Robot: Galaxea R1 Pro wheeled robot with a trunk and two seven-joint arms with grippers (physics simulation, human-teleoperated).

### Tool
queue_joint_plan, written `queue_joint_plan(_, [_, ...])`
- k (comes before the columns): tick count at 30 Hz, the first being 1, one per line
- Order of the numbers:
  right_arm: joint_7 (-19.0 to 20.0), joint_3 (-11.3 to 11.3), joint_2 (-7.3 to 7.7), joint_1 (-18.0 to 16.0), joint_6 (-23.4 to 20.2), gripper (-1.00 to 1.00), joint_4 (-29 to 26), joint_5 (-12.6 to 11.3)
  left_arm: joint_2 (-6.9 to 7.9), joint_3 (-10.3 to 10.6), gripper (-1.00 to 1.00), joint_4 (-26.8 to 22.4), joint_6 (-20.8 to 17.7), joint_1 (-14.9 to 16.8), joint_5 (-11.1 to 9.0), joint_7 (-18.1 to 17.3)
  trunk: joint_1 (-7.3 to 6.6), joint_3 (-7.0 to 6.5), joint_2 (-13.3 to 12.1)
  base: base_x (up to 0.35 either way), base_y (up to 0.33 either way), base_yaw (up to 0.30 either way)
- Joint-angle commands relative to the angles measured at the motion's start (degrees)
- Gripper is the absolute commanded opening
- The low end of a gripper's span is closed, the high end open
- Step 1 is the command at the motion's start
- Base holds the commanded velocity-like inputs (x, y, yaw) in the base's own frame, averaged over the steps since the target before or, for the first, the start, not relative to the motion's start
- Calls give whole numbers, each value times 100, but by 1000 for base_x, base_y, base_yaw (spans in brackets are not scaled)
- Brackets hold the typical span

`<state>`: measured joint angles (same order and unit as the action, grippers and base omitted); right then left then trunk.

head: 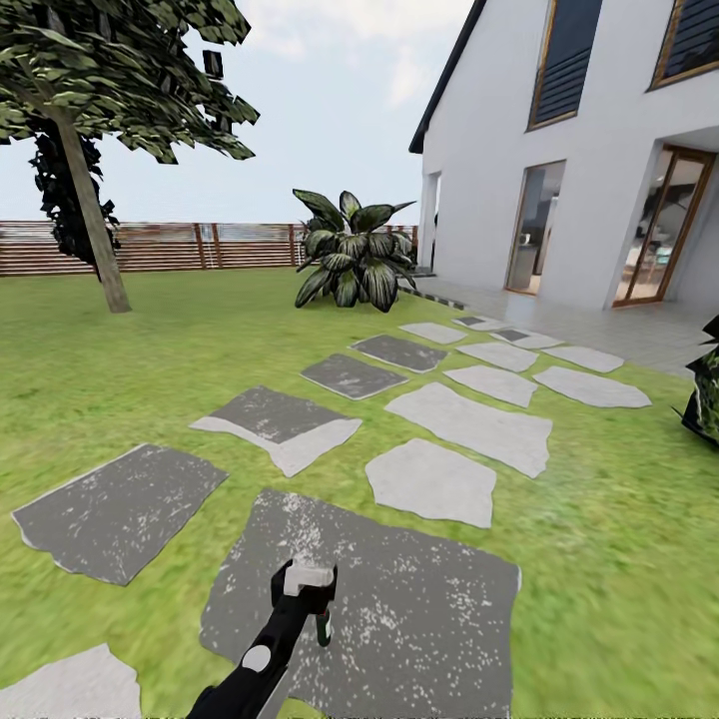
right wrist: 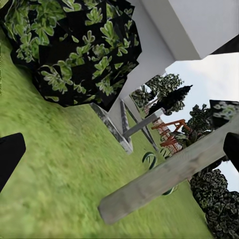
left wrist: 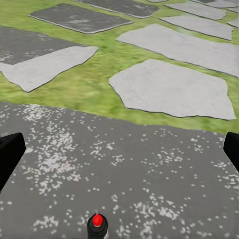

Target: In the garden, pick up the pesticide atomizer on the floor and spray pesticide onto both trees until each tree trunk is fully covered.

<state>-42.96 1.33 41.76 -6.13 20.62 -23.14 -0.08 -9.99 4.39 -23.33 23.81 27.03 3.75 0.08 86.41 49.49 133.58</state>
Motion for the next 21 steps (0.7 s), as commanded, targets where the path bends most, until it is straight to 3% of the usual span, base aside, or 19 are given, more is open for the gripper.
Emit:
queue_joint_plan(1, [8, 12, -1, -3, 26, 100, 2, -4, -1, -8, 100, 3, 18, 2, 38, 1, 21, 24, 44, 0, 0, 0])
queue_joint_plan(21, [-128, 7, -19, -4, 47, 100, -7, -11, -1, -9, 100, 3, 44, 3, 38, 1, 461, 383, 846, 0, 0, 0])
